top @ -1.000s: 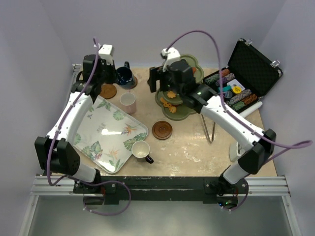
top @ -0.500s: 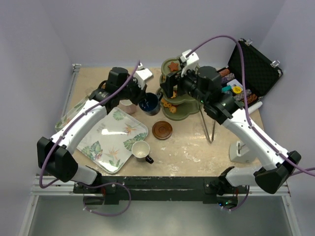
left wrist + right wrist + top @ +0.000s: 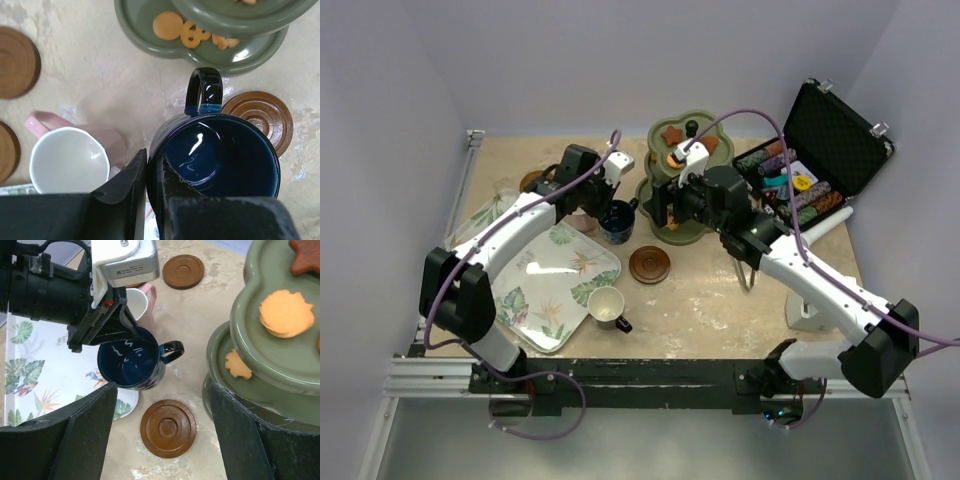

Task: Serve the afternoon tea
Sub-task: Move the coaster to the center of the board.

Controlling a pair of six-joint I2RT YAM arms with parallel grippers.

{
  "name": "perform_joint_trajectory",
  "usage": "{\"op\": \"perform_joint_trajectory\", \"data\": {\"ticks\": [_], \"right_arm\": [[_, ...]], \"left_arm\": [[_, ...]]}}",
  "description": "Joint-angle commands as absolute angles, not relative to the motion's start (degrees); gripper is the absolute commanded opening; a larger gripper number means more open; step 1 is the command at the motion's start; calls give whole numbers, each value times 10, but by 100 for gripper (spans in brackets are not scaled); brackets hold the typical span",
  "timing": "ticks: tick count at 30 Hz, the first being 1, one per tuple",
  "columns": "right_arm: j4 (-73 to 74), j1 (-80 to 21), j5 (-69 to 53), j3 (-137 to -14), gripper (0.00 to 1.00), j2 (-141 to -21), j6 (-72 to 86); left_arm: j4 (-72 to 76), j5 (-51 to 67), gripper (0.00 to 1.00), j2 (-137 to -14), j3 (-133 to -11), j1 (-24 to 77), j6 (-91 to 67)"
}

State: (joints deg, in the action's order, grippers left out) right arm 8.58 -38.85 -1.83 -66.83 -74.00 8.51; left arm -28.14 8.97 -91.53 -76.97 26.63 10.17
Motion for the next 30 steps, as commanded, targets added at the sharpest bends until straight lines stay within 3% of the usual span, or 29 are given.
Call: {"op": "perform_joint_trajectory", "data": {"ticks": [1,5,15,21,30], "right_arm": [[49,-392,53,-641,77,-719,102],[48,-416,133,-579,71,-722,158],[-13,-489,227,-478,74,-777,256],[-40,-489,265,-476,79,-858,285],[-61,-489,281,-497,79,-976,298]], "left_arm": [[-239,79,0,-897,-773,265,44],[-213,88,0,-877,-746,265,36],[-176,106,0,-802,-725,252,40],[-173,80,0,-773,-741,219,11],[-186,105,0,-757,-767,175,-18]]}}
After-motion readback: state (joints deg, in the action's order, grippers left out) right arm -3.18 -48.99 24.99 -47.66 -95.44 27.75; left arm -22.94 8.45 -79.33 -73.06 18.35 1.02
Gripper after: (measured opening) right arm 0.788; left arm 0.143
